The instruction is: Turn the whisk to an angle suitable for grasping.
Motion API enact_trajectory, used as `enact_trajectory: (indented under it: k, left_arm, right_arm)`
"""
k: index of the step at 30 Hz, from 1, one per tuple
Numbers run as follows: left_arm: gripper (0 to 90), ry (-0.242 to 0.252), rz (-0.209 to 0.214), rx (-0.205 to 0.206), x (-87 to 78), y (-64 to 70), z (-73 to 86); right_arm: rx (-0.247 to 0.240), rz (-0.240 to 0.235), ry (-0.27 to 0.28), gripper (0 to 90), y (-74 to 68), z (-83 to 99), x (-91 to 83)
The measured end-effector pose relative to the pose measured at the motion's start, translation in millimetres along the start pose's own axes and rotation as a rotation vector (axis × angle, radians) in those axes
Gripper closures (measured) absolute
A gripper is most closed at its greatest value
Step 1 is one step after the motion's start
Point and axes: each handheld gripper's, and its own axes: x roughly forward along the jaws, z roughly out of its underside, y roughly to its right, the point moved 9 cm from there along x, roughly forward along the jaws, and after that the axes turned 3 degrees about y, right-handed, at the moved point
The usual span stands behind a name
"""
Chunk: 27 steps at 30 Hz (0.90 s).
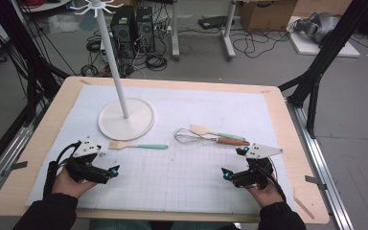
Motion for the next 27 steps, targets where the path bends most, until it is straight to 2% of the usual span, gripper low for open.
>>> enact_trajectory:
  k: [11, 12, 13, 14, 15, 17, 19, 21, 22, 23, 24, 27]
  left_arm:
    - [1.7, 0.000, -0.005, -0.005, -0.7, -1.0, 1.5]
    - [1.7, 0.002, -0.006, -0.006, -1.0, -1.1, 1.5]
    - [1.7, 0.001, -0.008, -0.007, -1.4, -1.2, 1.6]
    - [1.7, 0.002, -0.008, -0.008, -1.6, -1.2, 1.5]
    - [1.7, 0.003, -0.009, -0.007, -1.7, -1.3, 1.3]
    - [1.7, 0.005, -0.011, -0.007, -2.0, -1.5, 1.0]
    - [1.7, 0.007, -0.011, -0.008, -2.4, -2.0, 0.6]
    - [1.7, 0.009, -0.013, -0.008, -2.9, -2.8, 0.3]
    - [1.7, 0.010, -0.015, -0.011, -2.9, -3.1, 0.1]
    - [1.7, 0.012, -0.015, -0.012, -3.0, -3.5, -0.1]
    - [1.7, 0.013, -0.016, -0.013, -3.0, -3.7, -0.4]
    - [1.7, 0.015, -0.018, -0.013, -3.5, -4.0, -0.7]
  right_arm:
    - [0.012, 0.009, 0.023, 7.2, 9.2, -6.2, -5.4]
    - [0.002, 0.004, 0.016, 17.1, 12.0, -9.1, -6.9]
    - [0.002, 0.004, 0.016, 17.1, 12.0, -9.1, -6.9]
    - [-0.005, -0.012, 0.010, 24.9, 13.0, -10.6, -8.1]
    - [-0.008, -0.030, 0.000, 28.7, 14.2, -11.6, -8.3]
    - [-0.004, -0.028, -0.032, 32.2, 20.8, -12.6, -6.3]
    - [0.005, -0.057, -0.055, 41.9, 26.0, -14.4, -4.5]
    - [-0.006, -0.057, -0.073, 50.2, 32.2, -17.0, -3.1]
    - [-0.004, -0.057, -0.105, 57.4, 37.8, -20.0, -1.4]
    - [-0.004, -0.057, -0.105, 57.4, 37.8, -20.0, -1.4]
    - [-0.008, -0.057, -0.117, 64.2, 40.4, -22.5, -0.5]
    - [-0.033, -0.052, -0.154, 76.7, 48.0, -31.0, 1.9]
